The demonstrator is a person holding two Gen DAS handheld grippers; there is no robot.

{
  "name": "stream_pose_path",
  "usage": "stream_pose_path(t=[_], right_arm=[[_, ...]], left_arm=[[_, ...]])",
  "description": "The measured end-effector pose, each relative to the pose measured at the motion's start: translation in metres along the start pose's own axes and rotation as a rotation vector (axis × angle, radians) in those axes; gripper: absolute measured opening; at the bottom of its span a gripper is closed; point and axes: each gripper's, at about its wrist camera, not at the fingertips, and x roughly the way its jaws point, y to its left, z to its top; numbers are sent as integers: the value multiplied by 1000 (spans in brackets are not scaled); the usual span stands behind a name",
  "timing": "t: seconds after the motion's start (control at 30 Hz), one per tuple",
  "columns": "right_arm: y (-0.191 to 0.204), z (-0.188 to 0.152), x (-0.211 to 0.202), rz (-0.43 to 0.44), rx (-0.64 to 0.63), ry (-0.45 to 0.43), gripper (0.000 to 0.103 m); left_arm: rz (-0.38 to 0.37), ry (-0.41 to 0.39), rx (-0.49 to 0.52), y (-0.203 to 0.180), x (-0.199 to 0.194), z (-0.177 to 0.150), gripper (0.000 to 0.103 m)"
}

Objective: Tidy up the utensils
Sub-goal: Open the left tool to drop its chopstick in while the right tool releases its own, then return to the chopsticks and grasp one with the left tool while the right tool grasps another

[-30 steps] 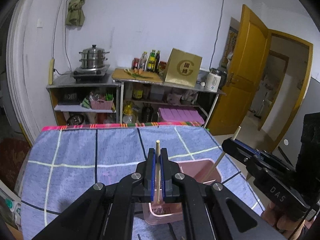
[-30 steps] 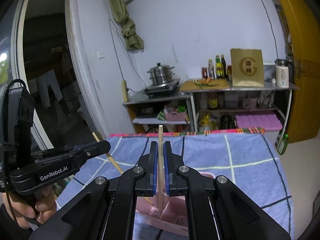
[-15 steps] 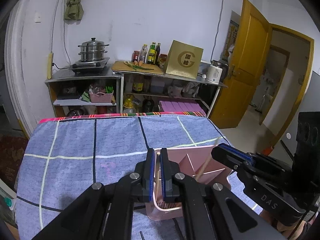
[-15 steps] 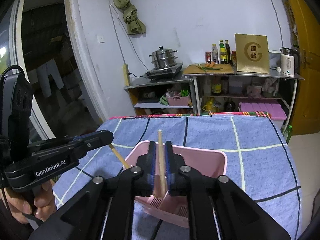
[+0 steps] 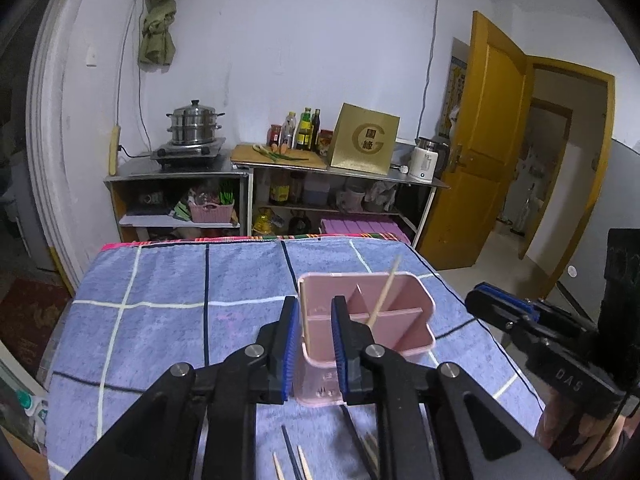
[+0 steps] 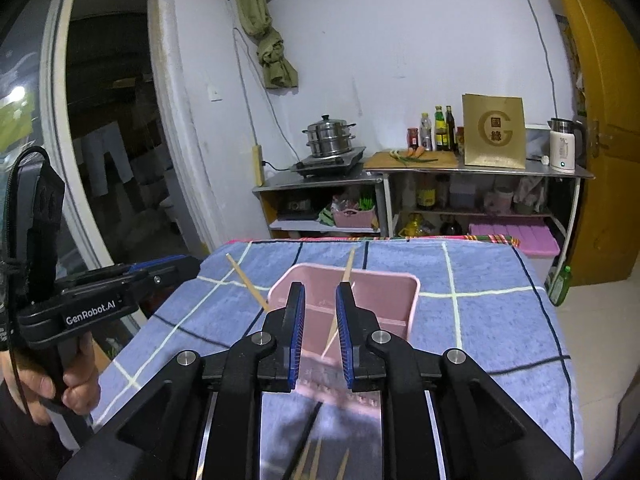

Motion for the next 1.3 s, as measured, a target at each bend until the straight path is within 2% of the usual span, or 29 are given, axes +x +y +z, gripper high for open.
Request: stream_pose_path(t=[0.27,0.6,0.97,1.3], right_arm=[[9,-38,-39,23,-15,18,17],[15,-83,-58,16,-33,71,17],[10,-108,-61,2,-11,110,17],[8,-124,-39,-5,-5,175,17]], left_arm=[[-23,-5,19,-13,-46,-54,16],[-50,27,-2,-14,-72,-115,16],[-37,92,-28,-2,-64,-147,16],[-21,168,-44,7,-35,-163,16]])
